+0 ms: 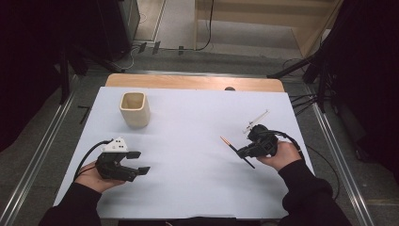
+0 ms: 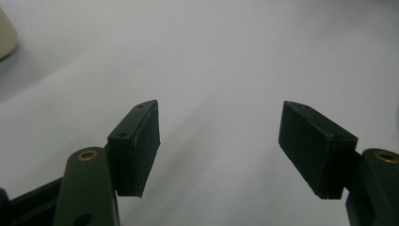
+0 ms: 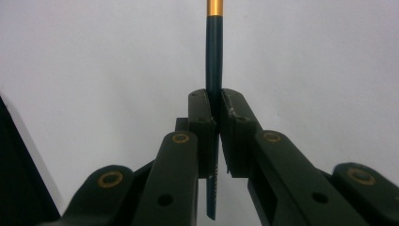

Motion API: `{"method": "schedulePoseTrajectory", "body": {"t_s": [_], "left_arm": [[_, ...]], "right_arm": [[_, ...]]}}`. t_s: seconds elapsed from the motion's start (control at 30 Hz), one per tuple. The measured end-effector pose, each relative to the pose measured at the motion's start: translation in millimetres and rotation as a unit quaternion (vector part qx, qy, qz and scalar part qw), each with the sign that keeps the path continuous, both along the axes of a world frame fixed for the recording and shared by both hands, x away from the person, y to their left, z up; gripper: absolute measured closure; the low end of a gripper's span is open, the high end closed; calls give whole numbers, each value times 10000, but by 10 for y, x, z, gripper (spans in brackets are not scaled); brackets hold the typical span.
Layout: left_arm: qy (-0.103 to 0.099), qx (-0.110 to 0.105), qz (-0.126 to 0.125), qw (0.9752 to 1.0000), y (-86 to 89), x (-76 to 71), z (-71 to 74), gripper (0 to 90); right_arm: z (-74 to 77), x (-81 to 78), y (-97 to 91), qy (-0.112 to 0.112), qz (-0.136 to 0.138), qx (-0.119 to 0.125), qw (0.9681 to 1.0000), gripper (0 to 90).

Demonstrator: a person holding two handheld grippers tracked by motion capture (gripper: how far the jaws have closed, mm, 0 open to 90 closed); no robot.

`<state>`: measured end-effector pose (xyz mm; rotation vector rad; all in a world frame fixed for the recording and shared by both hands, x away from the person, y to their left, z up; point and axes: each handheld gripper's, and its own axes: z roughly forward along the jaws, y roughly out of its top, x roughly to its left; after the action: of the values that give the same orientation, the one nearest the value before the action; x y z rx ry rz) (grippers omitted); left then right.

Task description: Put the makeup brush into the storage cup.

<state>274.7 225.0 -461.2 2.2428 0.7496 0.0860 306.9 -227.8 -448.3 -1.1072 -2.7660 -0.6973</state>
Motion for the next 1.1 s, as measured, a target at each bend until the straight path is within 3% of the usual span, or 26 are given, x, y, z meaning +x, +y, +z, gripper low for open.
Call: {"method": "schedulePoseTrajectory", "body": {"t_s": [0.23,0.37,0.47,0.77,0.93,1.1], "left_arm": [[64,-44,32,10000,-5,3,7,305],[63,-82,53,9999,-6,7,19,306],[82,-131,96,9998,-5,10,23,307],[214,-192,116,9995,-40,41,29,318],[209,-228,132,9994,-87,64,42,318],[257,-336,204,9989,-115,97,45,318]], "right_arm": [[-19,-64,82,14,-385,330,9987,845],[0,-122,167,-184,-587,506,9968,845],[-21,-143,220,-323,-682,508,9959,845],[-85,-180,269,-290,-935,663,9930,845],[-73,-222,313,-429,-1107,855,9892,845],[-65,-259,350,-471,-1195,865,9879,845]]}}
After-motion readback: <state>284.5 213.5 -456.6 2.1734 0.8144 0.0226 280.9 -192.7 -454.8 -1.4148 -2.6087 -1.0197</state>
